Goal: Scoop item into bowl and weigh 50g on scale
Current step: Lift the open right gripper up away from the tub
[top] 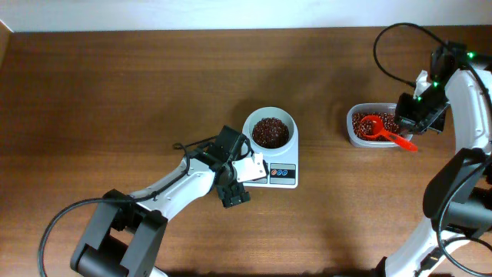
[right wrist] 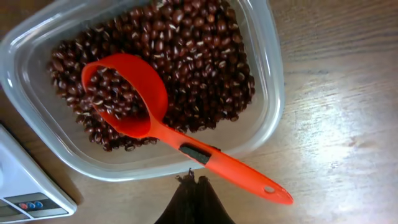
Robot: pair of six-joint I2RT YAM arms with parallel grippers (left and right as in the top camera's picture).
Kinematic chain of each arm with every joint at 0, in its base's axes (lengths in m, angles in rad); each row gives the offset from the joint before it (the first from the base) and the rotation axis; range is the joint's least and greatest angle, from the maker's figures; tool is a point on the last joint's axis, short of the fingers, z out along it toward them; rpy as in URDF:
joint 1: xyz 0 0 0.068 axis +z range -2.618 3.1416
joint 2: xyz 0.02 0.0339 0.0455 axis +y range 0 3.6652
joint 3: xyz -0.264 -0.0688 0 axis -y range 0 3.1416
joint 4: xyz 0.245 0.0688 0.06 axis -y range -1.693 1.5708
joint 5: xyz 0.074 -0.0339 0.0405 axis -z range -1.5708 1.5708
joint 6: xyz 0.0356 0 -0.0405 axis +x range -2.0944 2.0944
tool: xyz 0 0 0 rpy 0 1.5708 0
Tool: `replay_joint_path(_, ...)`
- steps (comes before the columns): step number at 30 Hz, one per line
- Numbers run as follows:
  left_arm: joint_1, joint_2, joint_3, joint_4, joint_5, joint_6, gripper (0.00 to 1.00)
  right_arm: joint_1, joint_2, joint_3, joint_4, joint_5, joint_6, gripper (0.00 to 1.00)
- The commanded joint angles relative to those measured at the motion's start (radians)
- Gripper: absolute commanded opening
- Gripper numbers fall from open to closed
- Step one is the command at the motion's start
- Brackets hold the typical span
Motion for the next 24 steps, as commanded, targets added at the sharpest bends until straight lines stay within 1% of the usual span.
replay_joint_path(1, -0.001, 0.009, -0.005, -0.002, 0.0, -0.006, 0.99, -0.002, 0.0, -0.004, 0.007, -0.092, 0.007, 0.1)
replay_joint_path(3, -0.001, 0.009, -0.005, -0.002, 0.0, -0.006, 0.99, -0.002, 0.0, -0.004, 0.018, -0.129, 0.007, 0.27)
replay_joint_path(4, -0.001, 0.009, -0.005, -0.002, 0.0, -0.006, 0.99, -0.002, 0.0, -0.004, 0.022, -0.129, 0.007, 0.58)
replay_joint_path(5, -0.001, 0.009, -0.005, -0.002, 0.0, -0.006, 0.99, -0.002, 0.0, -0.004, 0.026, -0.13, 0.007, 0.79)
replay_joint_path(6, -0.001, 0.009, -0.005, -0.002, 0.0, -0.006, 0.99, -0.002, 0.0, -0.004, 0.031, -0.13, 0.007, 0.95)
replay_joint_path(7, -0.001, 0.009, -0.005, -0.002, 0.0, -0.006, 0.99, -0.002, 0.0, -0.004, 0.034, -0.129, 0.007, 0.99)
replay_joint_path(24, -0.001, 0.009, -0.005, -0.002, 0.0, -0.006, 0.99, -0.002, 0.0, -0.004, 0.063, -0.127, 0.007, 0.99)
